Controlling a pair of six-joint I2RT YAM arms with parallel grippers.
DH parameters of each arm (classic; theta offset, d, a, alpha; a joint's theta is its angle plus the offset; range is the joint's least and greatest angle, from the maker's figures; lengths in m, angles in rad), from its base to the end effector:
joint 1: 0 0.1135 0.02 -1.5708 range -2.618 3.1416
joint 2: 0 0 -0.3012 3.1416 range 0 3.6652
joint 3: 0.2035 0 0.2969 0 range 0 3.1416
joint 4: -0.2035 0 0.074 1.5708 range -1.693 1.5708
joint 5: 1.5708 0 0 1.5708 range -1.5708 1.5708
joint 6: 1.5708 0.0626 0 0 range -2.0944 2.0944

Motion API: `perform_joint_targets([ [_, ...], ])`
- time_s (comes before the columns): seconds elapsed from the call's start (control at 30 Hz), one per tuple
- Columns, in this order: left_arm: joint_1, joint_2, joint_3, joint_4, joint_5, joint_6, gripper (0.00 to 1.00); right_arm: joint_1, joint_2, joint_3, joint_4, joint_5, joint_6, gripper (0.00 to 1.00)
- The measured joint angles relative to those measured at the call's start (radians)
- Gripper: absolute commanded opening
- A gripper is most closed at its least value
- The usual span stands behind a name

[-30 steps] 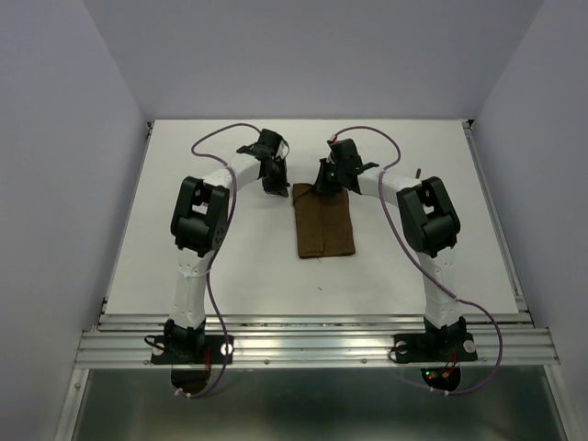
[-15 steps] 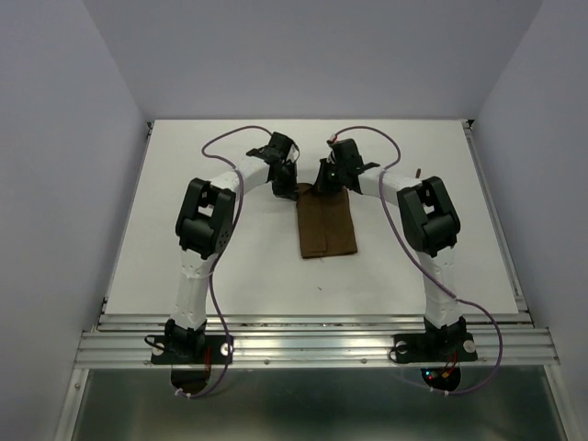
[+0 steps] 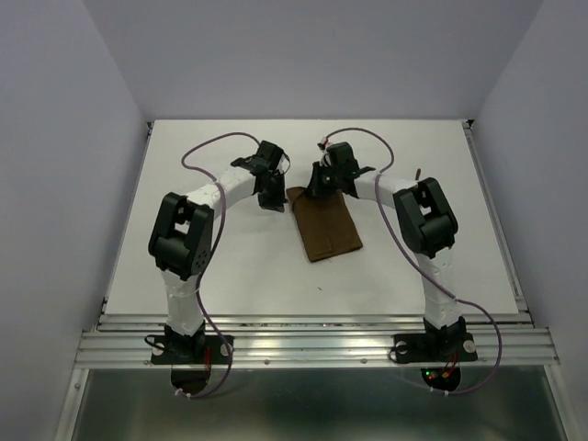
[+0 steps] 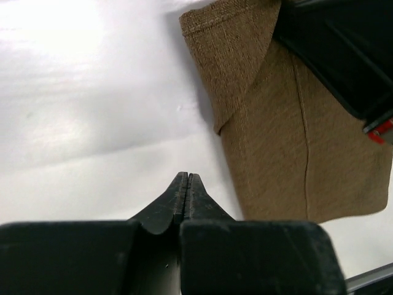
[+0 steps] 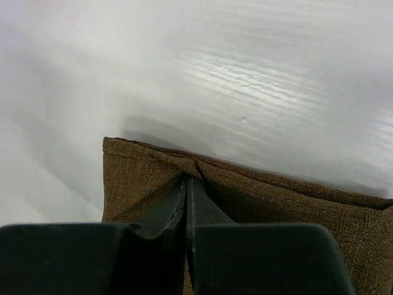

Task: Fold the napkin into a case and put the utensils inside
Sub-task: Smooth out the 2/3-rectangle-folded napkin at the center of the board.

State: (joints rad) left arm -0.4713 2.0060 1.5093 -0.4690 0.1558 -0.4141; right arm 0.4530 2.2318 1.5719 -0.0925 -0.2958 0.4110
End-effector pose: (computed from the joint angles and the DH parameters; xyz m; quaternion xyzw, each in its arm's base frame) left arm 0.4486 -0.2395 0.1891 0.0504 0.9506 -0.1944 0.2366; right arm 0.5038 0.2655 0.1289 -0.0777 0.9060 0.2875 0.3008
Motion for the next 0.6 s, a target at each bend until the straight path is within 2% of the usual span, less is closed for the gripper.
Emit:
perform_joint_targets([
  [0.23, 0.0, -0.234, -0.185, -0.021, -0.06, 0.006, 0.02, 0.095, -0.021, -0.057, 0.045, -0.069, -0.087, 0.03],
  [0.6, 0.0, -0.309, -0.336, -0.013, -0.036, 0.013, 0.01, 0.208, -0.056, -0.109, 0.011, -0.174, -0.197, 0.02],
])
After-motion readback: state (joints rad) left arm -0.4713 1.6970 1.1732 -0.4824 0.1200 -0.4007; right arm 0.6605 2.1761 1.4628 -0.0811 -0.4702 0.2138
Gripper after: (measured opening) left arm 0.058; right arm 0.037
